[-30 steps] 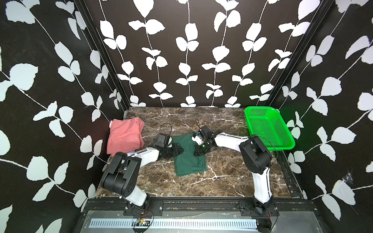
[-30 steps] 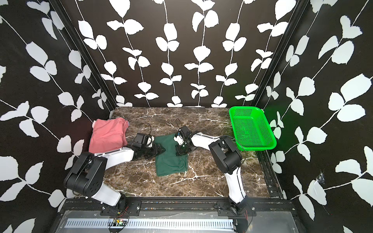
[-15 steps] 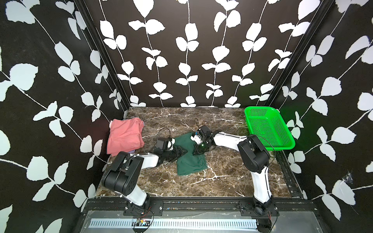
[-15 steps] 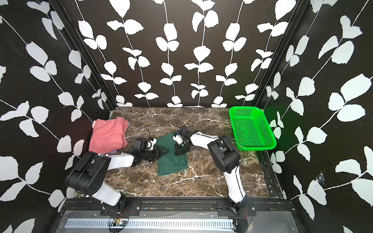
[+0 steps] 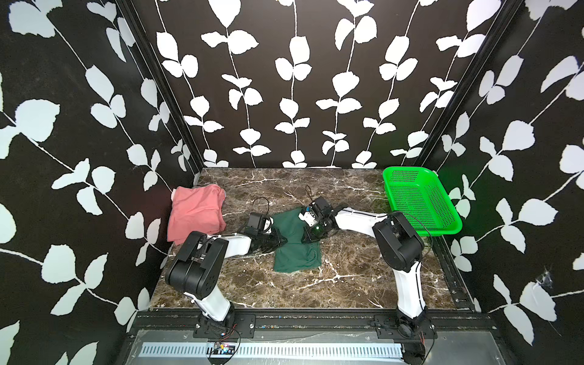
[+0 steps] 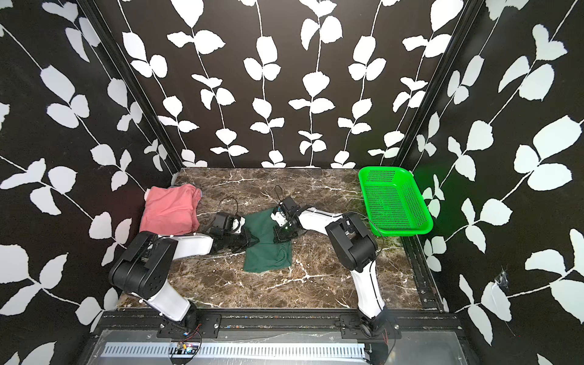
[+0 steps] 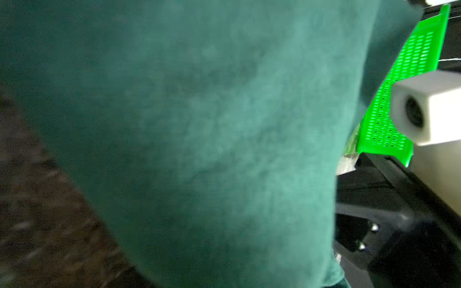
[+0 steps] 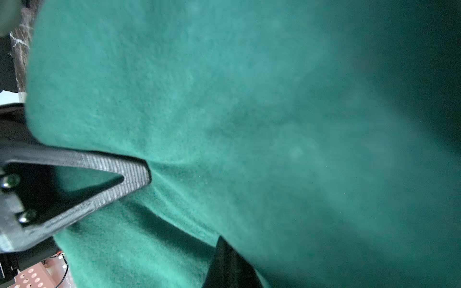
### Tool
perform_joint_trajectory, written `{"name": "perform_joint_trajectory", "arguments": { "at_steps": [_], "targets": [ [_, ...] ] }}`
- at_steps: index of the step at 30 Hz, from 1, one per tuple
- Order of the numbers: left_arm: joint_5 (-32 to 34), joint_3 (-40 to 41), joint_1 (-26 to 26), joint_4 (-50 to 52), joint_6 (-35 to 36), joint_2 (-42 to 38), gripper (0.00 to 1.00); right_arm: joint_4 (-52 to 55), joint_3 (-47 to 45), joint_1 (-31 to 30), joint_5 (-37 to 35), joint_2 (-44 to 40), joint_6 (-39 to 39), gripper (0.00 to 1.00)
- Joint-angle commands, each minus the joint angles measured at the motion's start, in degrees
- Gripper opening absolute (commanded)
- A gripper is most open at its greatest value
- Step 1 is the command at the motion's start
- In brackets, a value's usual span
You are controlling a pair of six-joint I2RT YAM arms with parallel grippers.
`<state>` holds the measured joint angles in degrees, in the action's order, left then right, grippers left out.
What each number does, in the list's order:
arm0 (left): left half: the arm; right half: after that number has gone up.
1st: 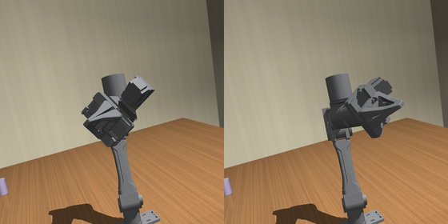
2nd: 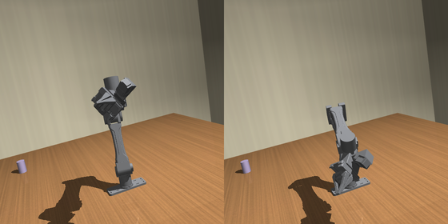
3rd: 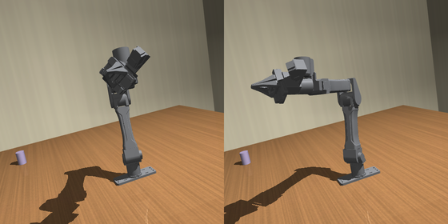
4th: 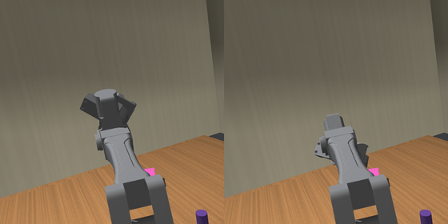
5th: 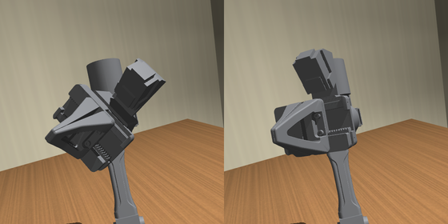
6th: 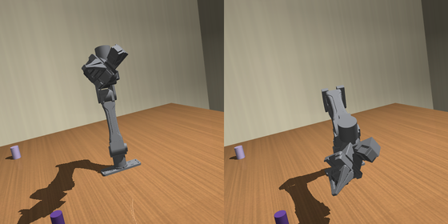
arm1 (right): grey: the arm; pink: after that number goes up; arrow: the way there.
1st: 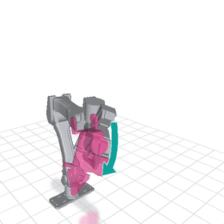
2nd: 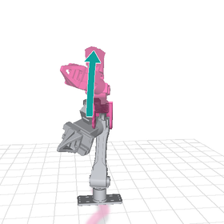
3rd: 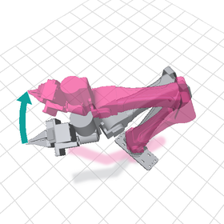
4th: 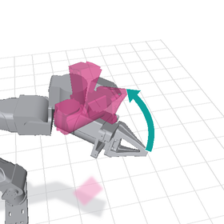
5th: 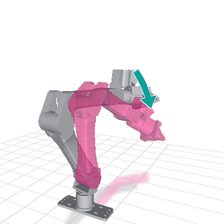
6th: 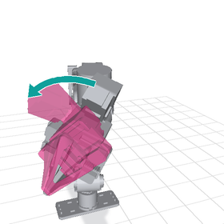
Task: Fold and stack t-shirts
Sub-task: Pick up the T-shirt from the center of the board.
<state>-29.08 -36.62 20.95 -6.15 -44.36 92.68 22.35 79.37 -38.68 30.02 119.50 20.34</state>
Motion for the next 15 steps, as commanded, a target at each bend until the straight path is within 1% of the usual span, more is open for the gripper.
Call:
{"name": "perform_joint_trajectory", "arguments": {
  "at_steps": [1, 5, 6, 7, 8, 9, 10, 12, 14, 15],
  "targets": [
    [3.8, -1.3, 0.1, 11.9, 3.4, -3.8, 0.00, 5.2, -3.6, -0.2, -5.8, 4.6, -0.2, 0.00],
    [7.0, -9.5, -0.3, 24.7, 8.7, -5.4, 0.00, 7.6, -2.3, -0.2, -5.6, 3.5, -0.3, 0.00],
    [7.8, -11.9, -0.5, 27.9, 10.4, -5.2, 0.00, 8.3, -2.1, -0.2, -5.4, 2.7, -0.3, 0.06],
    [8.7, -14.5, -0.7, 30.8, 11.6, -4.9, 0.00, 9.0, -1.9, -0.3, -5.2, 1.9, -0.4, 0.16],
    [9.8, -17.4, -0.9, 34.3, 13.4, -4.4, 0.00, 10.1, -1.8, -0.3, -5.3, 0.6, -0.3, 0.34],
    [11.4, -20.2, -1.2, 37.7, 15.0, -3.6, 0.00, 11.3, -1.8, -0.2, -5.7, -1.0, -0.3, 0.55],
    [12.5, -22.7, -1.5, 41.0, 16.3, -2.7, 0.00, 12.5, -1.8, -0.2, -6.5, -2.8, -0.2, 0.63],
    [15.2, -27.8, -2.5, 47.8, 19.3, -0.7, 0.00, 14.5, -2.7, -0.1, -8.0, -7.5, -0.3, 0.69],
    [18.7, -32.7, -3.4, 54.3, 22.2, 1.3, 0.00, 16.3, -3.8, 0.2, -10.1, -13.0, -0.8, 0.69],
    [21.4, -35.5, -3.7, 58.0, 23.7, 2.4, 0.00, 17.1, -5.2, 0.6, -11.1, -15.9, -1.0, 0.67]
  ]
}}
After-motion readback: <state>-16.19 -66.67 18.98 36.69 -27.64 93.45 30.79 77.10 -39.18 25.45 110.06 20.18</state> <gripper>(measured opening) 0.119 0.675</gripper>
